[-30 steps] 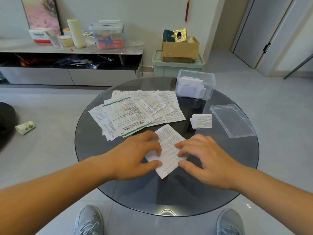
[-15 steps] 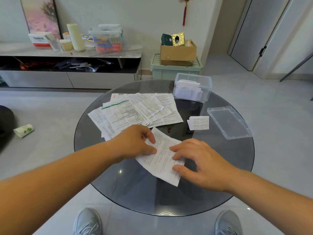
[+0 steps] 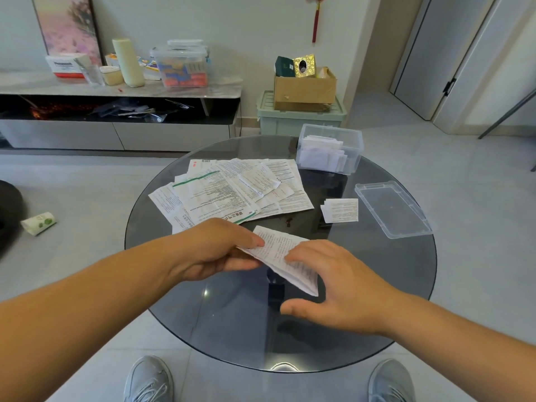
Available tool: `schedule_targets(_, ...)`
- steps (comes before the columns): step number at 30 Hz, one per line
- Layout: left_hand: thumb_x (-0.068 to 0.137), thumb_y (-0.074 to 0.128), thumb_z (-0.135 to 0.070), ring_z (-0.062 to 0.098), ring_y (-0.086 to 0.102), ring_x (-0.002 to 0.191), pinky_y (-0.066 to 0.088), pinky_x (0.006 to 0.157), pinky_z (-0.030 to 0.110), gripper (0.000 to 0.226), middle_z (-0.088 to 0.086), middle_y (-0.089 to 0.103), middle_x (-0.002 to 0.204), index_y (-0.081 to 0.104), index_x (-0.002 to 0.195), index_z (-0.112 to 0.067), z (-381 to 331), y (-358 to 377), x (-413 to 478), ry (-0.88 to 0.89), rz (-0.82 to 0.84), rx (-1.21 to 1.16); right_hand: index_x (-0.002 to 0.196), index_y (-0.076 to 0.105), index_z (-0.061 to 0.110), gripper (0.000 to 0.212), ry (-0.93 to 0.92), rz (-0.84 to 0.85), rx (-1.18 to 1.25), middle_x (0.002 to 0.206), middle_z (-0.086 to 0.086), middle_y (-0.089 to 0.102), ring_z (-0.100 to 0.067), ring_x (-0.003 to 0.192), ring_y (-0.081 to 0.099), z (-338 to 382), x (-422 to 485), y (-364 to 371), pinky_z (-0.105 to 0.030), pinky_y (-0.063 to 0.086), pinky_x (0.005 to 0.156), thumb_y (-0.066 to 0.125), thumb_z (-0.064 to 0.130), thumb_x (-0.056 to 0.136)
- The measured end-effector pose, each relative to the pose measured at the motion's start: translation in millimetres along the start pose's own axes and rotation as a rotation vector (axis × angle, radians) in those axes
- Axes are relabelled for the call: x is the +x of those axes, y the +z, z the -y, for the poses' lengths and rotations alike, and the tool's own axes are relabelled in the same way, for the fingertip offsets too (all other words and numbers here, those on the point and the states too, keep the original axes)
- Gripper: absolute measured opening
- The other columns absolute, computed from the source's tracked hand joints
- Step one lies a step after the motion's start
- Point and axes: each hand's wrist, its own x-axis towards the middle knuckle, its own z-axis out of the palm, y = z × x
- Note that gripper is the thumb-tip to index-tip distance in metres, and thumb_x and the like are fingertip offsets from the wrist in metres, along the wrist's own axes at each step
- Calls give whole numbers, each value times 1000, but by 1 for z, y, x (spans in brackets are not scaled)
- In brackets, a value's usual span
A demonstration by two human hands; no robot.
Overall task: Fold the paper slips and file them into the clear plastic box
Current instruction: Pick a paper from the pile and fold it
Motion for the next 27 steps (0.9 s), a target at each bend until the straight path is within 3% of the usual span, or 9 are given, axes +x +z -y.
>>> schedule_targets(2,96,62,-10,26,76,84,63,64,28,27,18,75,102,66,115,8,-3,-1,-3,-27,14,-46,136,52,31,75,23,-40,-6,135,16,53,-4,122,45,3,1,2,-20,37,103,39,80,81)
schedule_targets(4,99,59,-36,30,73,77,63,64,35,48,20,75,101,67,115,9,-3,-5,-4,-13,28,41,126,60,31,68,61,-78,28,126,15,60,-5,113,50,5,3,1,-23,44,96,29,75,84)
schedule_targets(6,90,51,-70,26,64,68,58,57,35,74,16,73,94,72,108,-2,-2,-10,-4,86,13,293,110,66,32,62,86,-96,61,111,15,65,-5,103,52,5,6,-1,-28,48,87,24,71,87)
schedule_targets(8,73,45,-90,13,57,67,51,58,28,77,2,68,84,75,102,-26,-3,-10,-9,205,6,623,89,64,28,55,105,-105,66,90,13,63,-6,93,51,2,7,-1,-33,48,79,24,66,91)
schedule_targets(11,79,57,-76,1,51,55,37,54,13,43,-20,55,57,74,93,-39,-3,-5,-15,338,73,906,76,58,25,43,148,-126,94,75,9,57,-6,85,49,-3,9,-2,-32,46,71,37,59,94)
schedule_targets(14,75,75,-63,9,56,63,43,50,22,33,-10,58,77,66,85,-33,4,0,-5,489,-143,1143,85,62,27,22,235,-150,168,82,10,60,-5,85,52,-5,16,-6,-24,43,67,57,46,94)
schedule_targets(17,78,73,-62,13,59,68,42,48,16,38,-7,60,80,69,91,-27,8,3,9,487,-214,1121,95,60,31,12,306,-207,235,94,15,63,-7,85,57,-7,21,-7,-23,44,66,61,44,94)
schedule_targets(22,78,70,-67,10,61,61,38,49,18,45,-9,63,66,72,83,-23,7,2,27,425,-262,1127,134,44,35,49,375,-219,192,116,11,58,-15,106,55,-9,24,-5,-32,48,87,63,50,91)
schedule_targets(27,76,66,-74,11,60,65,44,54,27,54,-4,63,70,65,71,-20,8,8,36,399,-358,1246,138,46,33,56,372,-204,123,132,10,57,-18,121,50,-10,27,-2,-37,42,101,64,53,89)
